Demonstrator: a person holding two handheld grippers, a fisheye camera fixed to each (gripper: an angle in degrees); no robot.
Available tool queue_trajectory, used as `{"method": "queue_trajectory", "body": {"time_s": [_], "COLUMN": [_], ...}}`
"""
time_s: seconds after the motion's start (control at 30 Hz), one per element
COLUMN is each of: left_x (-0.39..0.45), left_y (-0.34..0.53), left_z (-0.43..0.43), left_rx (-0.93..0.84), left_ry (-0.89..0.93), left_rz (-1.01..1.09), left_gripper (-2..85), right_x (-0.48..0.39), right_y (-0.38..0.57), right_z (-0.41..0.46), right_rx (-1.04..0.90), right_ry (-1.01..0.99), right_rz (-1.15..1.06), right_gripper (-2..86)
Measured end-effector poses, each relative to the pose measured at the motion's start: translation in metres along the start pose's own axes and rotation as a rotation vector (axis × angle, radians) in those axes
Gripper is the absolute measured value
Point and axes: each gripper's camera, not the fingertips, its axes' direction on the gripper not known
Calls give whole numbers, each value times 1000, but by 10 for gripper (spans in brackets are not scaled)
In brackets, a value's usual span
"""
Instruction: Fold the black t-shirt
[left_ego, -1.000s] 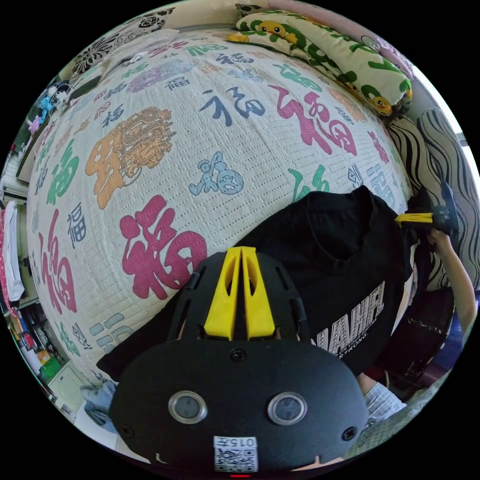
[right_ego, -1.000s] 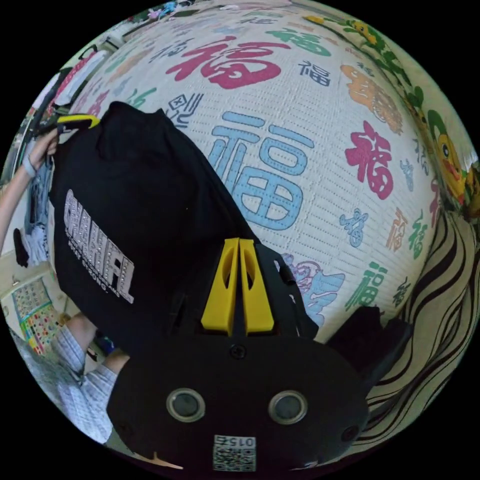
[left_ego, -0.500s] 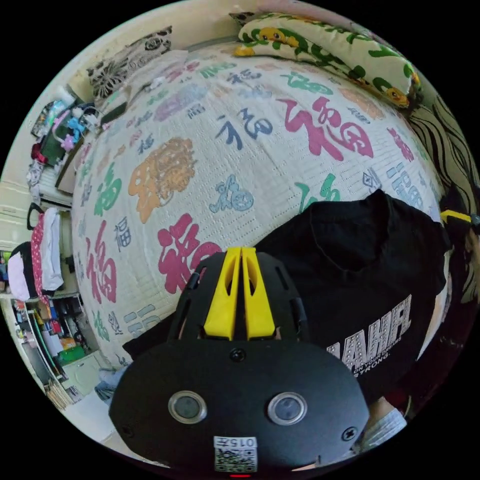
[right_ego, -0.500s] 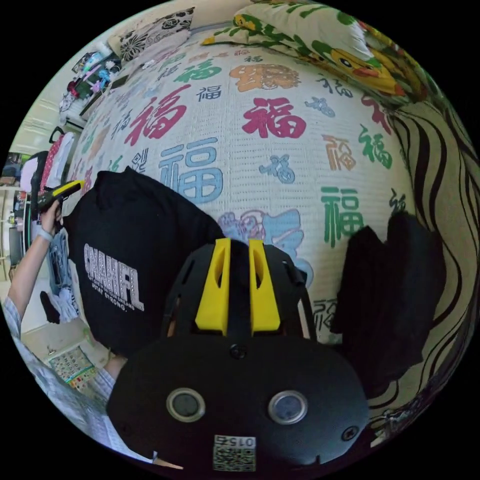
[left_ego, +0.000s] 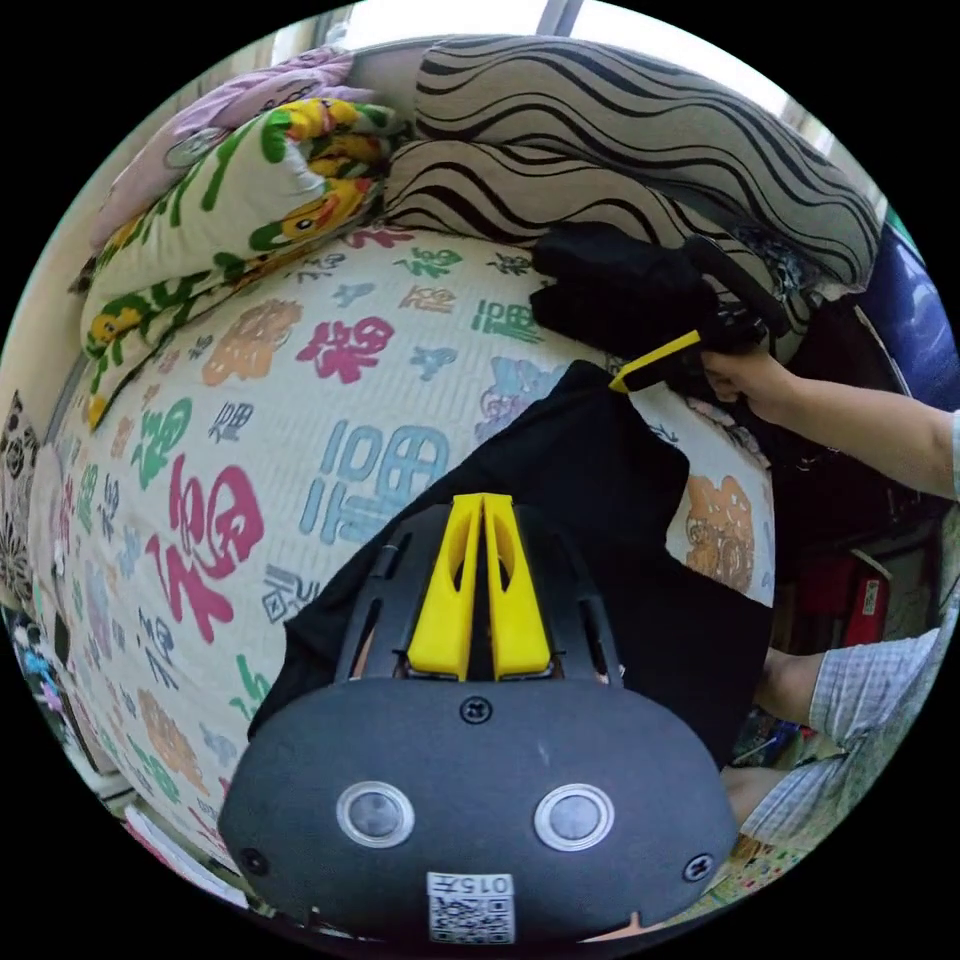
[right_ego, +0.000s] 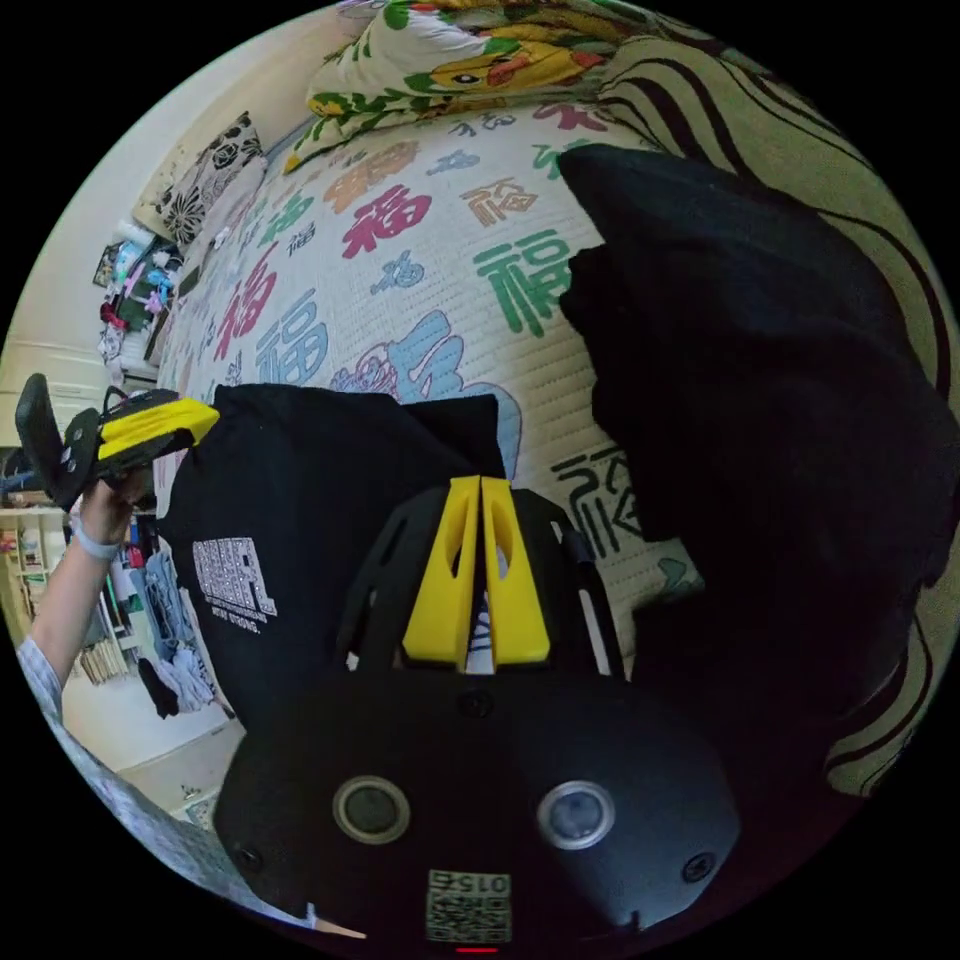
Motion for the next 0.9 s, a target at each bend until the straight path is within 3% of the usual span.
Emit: {"method": "queue_trajectory", "body": {"time_s": [0.1,0.23,0.43,0.53,0.9], "left_x": [29,77,114,120,79], "left_y": [-56,-113,-151,-154,-134], "left_z": [36,95,159,193,139], "left_rx": [-29,-169,-263,-409,-192], "left_ry": [46,173,35,97,135], "left_rz": [58,239,302,328,179], "left_gripper": [4,42,43,8,-9], "right_x": [26,54,84,94,82], "right_y": [44,126,181,189,211], "right_z": [-10,17,56,63,34], "right_rx": [94,37,44,40,172], "right_ry": [22,-197,-296,-359,-352], "right_rz": [100,209,349,319,214], "right_gripper": [30,72,59,31,-5]}}
